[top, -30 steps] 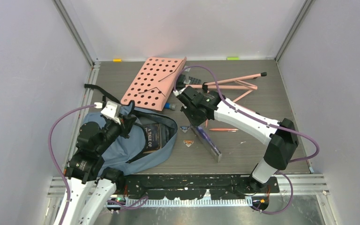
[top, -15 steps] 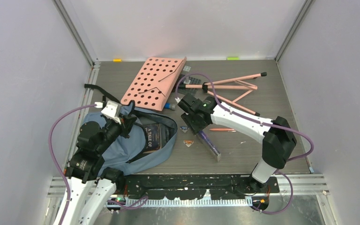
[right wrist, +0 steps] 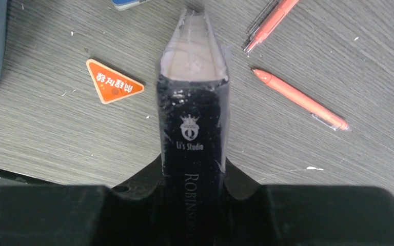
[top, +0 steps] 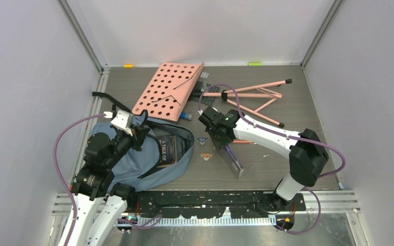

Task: Pack the student bag
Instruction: Pick up the book from the center of the board, then place the book in the student bag.

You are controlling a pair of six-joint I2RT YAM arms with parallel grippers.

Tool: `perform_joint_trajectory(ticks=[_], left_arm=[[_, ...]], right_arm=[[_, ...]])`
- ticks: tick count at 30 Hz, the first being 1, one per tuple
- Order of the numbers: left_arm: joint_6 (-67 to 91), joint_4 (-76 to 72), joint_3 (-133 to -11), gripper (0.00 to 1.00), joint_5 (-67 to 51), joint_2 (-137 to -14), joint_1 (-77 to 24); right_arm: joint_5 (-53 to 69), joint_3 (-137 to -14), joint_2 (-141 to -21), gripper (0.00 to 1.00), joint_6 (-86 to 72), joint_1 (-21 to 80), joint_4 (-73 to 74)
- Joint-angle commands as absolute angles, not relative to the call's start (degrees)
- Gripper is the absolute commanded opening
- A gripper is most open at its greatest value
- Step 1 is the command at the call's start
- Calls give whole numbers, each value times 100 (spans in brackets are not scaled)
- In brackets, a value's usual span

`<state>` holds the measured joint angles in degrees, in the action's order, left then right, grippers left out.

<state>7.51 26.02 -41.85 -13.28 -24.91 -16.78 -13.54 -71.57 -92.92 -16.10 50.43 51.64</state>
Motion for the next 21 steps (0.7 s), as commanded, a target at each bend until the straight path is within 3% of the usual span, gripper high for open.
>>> perform_joint_trajectory(ticks=[1, 8, 15, 21], left_arm=[[826, 1977, -4269, 0, -1487, -2443, -1714], [835, 1904, -4267, 0, -1597, -2378, -1714], [870, 1804, -4255, 0, -1903, -2330, -1705], [931, 1667, -4240, 0, -2203, -2289, -1705]], right_arm=[[-1446, -7410, -8697, 1, -1955, 5063, 5279], [-793, -7936, -7522, 1, -2516, 5067, 4653], [-188, -7365, -6920, 1, -3158, 5092, 1915], [-159, -6744, -7258, 1, -3612, 5299, -503]])
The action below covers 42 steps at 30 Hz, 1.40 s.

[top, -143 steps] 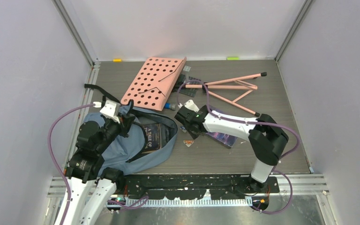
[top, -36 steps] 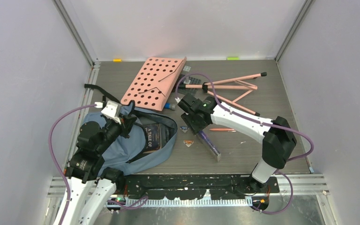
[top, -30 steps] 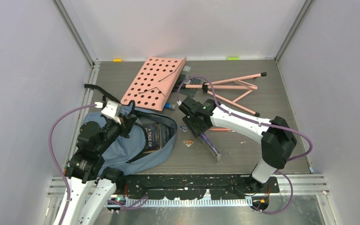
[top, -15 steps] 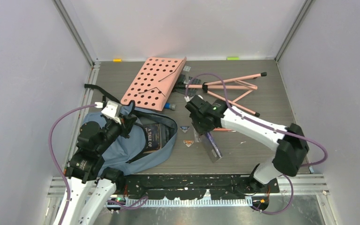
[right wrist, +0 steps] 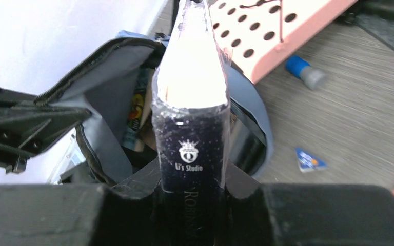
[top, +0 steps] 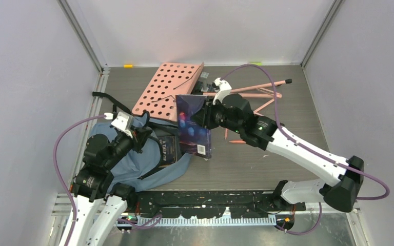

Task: Pack the student bag
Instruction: Place the book in the student bag.

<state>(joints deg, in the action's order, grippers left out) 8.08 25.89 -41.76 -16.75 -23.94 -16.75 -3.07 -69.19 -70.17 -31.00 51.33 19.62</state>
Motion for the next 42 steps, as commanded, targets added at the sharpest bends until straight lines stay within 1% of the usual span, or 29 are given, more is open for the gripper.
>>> perform_joint_trajectory(ticks=[1, 8, 13, 17, 23, 29, 35, 38, 42], left_arm=[[936, 1651, -4255, 0, -2180, -2280, -1705], [990, 1511, -4466, 0, -1823, -2324, -1705], [931, 1576, -4590, 0, -1620, -2485, -1705], [853, 1625, -4559, 0, -1435, -2495, -1705], [920, 1601, -4489, 0, -1332, -2512, -1705], [980, 1451, -4410, 0, -1775, -2514, -1706], [1051, 1425, -4335, 0, -1969, -2495, -1705], [1063, 1406, -4316, 0, -2064, -2517, -1705], [1072, 1413, -4311, 0, -2109, -2523, -1705]], right_arm=[[-194, -6696, -7433, 1, -3626, 5330, -682], [-485, -6201, -8225, 1, -4360, 5585, -2497], [-529, -5879, -8633, 1, -5199, 5843, -3124], [-544, -5711, -8837, 1, -5758, 6031, -3352], [-303, -5951, -9382, 1, -6000, 6229, -3355], [-247, -6269, -10000, 1, -5939, 6271, -3594], [-308, -6880, -10600, 1, -5686, 6267, -3675], [-385, -7351, -10846, 1, -5516, 6267, -3446], [-409, -7992, -11509, 1, -5399, 6271, -3076]])
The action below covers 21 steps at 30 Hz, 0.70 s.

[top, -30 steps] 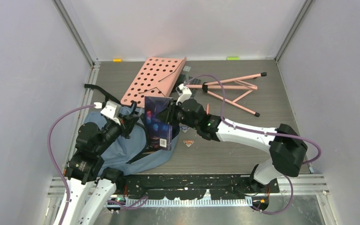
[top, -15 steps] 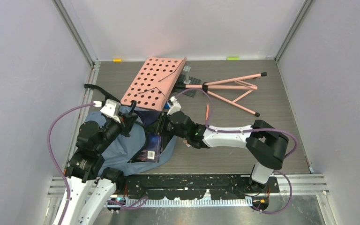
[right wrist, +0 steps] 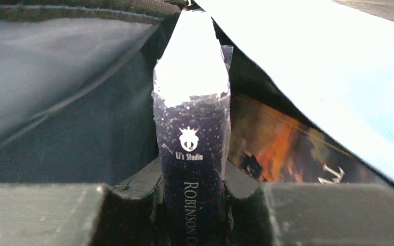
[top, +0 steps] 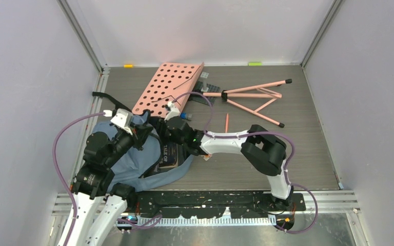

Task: Pack the student bag
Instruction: Place the book in the student bag.

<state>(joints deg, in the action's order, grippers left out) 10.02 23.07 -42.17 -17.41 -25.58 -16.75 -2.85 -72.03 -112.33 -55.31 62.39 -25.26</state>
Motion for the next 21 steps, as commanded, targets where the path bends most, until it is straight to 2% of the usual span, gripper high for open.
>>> perform_joint_trajectory(ticks=[1, 7, 13, 16, 21], left_arm=[[1060, 1429, -4307, 0, -2109, -2507, -1705], [994, 1509, -4272, 0, -2042, -2436, -1705], [949, 1570, -4289, 0, -1969, -2448, -1705], [940, 1596, -4281, 0, -1945, -2433, -1705], [923, 1617, -4271, 0, -1926, -2421, -1706]], right_arm=[[-394, -8076, -11595, 4, -5432, 6278, -3098], [-722, -7888, -11929, 22, -5362, 6356, -3167], [-1083, -7809, -11754, 48, -4925, 6416, -2696], [-1340, -7806, -11623, 65, -4694, 6449, -2408], [-1629, -7525, -11179, 79, -4521, 6472, -2072]])
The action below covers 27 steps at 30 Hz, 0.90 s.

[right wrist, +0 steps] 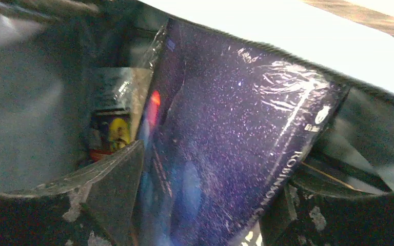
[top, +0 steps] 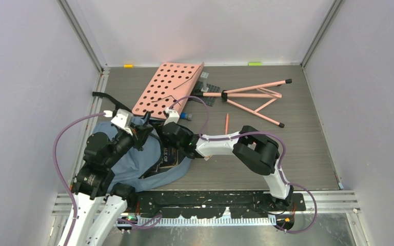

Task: Pack the student bag
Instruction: Place the book in the student bag.

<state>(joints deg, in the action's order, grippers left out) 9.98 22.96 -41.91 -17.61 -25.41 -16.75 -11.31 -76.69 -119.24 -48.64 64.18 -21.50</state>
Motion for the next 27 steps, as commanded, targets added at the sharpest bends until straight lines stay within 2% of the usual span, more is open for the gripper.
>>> perform_joint_trajectory(ticks=[1, 7, 9, 14, 19, 21, 24, 27], left_arm=[[923, 1617, -4271, 0, -1927, -2423, -1705], [923, 1626, -4273, 0, -1925, -2418, -1705], [923, 1625, -4267, 0, -1912, -2408, -1705], [923, 1626, -4271, 0, -1930, -2437, -1705], [923, 1629, -4263, 0, -1934, -2443, -1705], [923, 1635, -4263, 0, -1934, -2456, -1706], [931, 1635, -4262, 0, -1943, -2503, -1705], [945, 1648, -4271, 0, -1947, -2567, -1705]], right_arm=[[-1754, -7451, -11067, 81, -4492, 6492, -1931], [-2116, -7067, -10766, 82, -4519, 6575, -1687], [-2096, -6924, -10721, 80, -4559, 6590, -1795], [-1879, -6985, -10884, 66, -4605, 6636, -1915], [-1467, -7245, -11297, 48, -4636, 6661, -2138], [-1284, -7419, -11423, 44, -4595, 6664, -2215], [-1273, -7538, -11484, 43, -4499, 6674, -2178], [-1449, -7451, -11360, 47, -4358, 6680, -2070]])
